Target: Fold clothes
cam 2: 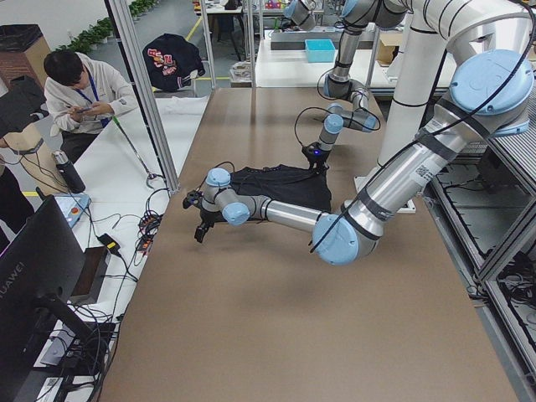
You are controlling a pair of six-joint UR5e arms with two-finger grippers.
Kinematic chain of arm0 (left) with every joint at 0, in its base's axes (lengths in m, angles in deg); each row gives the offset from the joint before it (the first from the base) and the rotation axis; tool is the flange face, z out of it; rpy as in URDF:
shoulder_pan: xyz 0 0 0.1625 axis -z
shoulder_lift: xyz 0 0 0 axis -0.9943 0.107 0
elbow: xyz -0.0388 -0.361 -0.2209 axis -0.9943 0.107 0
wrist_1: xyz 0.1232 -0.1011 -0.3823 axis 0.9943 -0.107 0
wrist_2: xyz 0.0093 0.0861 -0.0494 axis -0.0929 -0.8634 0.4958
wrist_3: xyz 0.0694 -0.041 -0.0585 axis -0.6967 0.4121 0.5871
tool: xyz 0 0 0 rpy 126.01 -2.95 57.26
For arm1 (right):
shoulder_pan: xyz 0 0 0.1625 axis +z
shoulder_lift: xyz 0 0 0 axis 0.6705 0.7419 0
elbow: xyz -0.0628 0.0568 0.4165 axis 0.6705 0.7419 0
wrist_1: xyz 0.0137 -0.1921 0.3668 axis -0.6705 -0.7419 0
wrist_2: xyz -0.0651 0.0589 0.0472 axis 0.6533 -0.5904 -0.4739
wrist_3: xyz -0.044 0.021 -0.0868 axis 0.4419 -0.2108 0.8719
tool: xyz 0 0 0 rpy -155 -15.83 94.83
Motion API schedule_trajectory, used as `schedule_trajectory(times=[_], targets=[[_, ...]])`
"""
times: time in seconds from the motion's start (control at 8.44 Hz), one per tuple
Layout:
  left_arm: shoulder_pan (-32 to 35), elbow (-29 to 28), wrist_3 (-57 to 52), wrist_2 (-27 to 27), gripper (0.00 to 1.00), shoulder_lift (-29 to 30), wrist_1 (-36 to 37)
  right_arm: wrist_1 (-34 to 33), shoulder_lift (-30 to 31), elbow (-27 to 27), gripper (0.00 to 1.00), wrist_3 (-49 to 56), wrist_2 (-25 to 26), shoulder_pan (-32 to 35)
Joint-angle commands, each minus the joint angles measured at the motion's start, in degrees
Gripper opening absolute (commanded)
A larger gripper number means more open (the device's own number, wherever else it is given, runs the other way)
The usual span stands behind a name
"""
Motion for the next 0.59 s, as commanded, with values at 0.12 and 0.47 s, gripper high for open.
schedule_trajectory(times=[0.12, 0.47], targets=[[0.00, 0.00, 0.00, 0.00, 1.00, 0.01, 0.00, 0.14, -0.07, -0.29, 0.00, 0.00, -0.04, -0.06], [0.00, 0.00, 0.00, 0.00, 1.00, -0.08, 0.00, 0.40, 0.02, -0.38, 0.00, 0.00, -0.04, 0.29]])
